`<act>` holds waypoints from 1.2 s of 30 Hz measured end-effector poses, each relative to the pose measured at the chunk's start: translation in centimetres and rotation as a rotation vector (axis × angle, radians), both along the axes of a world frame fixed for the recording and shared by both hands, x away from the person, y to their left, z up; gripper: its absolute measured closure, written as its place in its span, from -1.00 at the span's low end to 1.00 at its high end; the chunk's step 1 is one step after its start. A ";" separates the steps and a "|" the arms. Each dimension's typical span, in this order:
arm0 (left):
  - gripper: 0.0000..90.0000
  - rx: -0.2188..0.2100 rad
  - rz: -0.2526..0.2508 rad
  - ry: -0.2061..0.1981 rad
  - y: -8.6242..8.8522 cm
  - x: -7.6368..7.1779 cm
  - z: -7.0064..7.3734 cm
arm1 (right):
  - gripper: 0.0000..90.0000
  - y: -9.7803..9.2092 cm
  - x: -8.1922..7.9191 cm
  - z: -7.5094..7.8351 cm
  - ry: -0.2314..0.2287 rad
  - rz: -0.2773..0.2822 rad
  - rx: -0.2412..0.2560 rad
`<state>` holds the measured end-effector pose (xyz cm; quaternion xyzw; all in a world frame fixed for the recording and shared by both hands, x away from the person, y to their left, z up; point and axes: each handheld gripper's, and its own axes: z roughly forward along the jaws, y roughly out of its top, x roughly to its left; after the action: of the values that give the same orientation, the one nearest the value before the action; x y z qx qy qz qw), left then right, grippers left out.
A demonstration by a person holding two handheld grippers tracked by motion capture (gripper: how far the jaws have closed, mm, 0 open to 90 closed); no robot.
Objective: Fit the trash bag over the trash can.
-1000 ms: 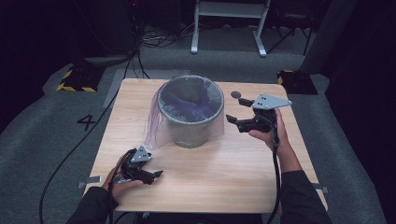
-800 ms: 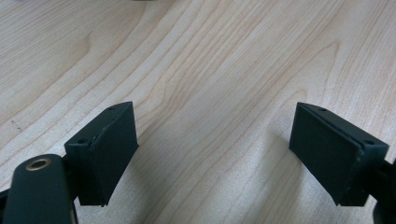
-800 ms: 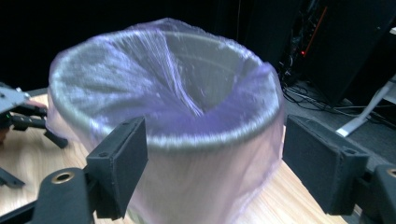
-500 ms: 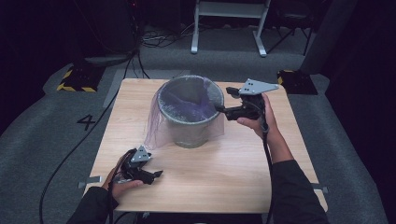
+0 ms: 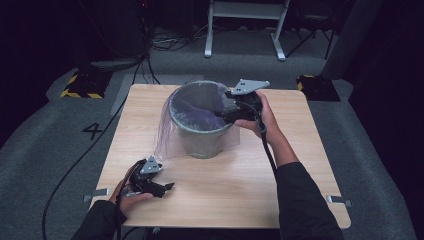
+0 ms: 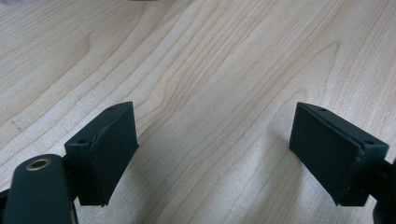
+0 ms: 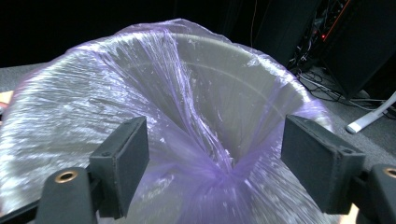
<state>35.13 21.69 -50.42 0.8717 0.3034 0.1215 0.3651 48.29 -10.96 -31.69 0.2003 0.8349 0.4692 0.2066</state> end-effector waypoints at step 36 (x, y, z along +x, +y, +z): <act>-0.67 0.000 0.000 -0.001 0.0 0.0 0.0 | -0.44 4.6 2.4 -1.7 0.170 0.002 -0.244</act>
<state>35.13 21.69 -50.43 0.8716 0.3035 0.1218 0.3652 50.71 -6.35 -33.38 0.2121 0.9003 0.3459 0.1576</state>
